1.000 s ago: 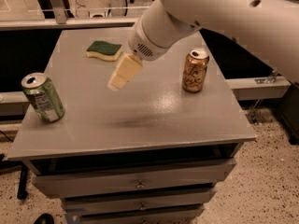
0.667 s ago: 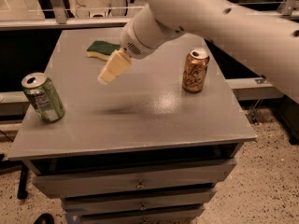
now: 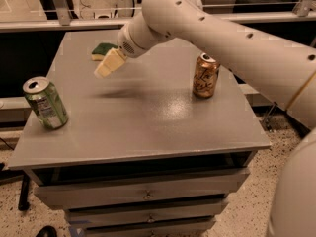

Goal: Pick sponge

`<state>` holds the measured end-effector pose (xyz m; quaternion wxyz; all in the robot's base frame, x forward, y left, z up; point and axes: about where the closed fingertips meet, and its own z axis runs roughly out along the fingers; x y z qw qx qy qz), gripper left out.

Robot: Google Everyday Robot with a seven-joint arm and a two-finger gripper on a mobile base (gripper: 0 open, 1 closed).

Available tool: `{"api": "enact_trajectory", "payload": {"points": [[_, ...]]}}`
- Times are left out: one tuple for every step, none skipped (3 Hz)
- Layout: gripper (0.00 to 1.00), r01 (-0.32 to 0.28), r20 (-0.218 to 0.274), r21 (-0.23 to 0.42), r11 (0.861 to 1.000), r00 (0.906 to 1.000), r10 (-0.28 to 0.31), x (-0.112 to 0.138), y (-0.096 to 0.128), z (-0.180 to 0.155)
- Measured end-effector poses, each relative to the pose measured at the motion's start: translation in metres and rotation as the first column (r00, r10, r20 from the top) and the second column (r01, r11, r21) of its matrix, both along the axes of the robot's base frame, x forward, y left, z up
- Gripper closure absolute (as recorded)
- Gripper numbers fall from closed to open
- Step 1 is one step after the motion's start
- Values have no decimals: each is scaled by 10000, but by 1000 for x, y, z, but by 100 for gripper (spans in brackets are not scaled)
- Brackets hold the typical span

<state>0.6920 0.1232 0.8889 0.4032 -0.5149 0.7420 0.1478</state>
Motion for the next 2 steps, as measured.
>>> {"api": "enact_trajectory", "payload": {"points": [[0, 208, -30, 268, 9994, 9998, -208, 33, 14, -13], [0, 502, -101, 381, 9980, 9987, -499, 62, 16, -25]]}}
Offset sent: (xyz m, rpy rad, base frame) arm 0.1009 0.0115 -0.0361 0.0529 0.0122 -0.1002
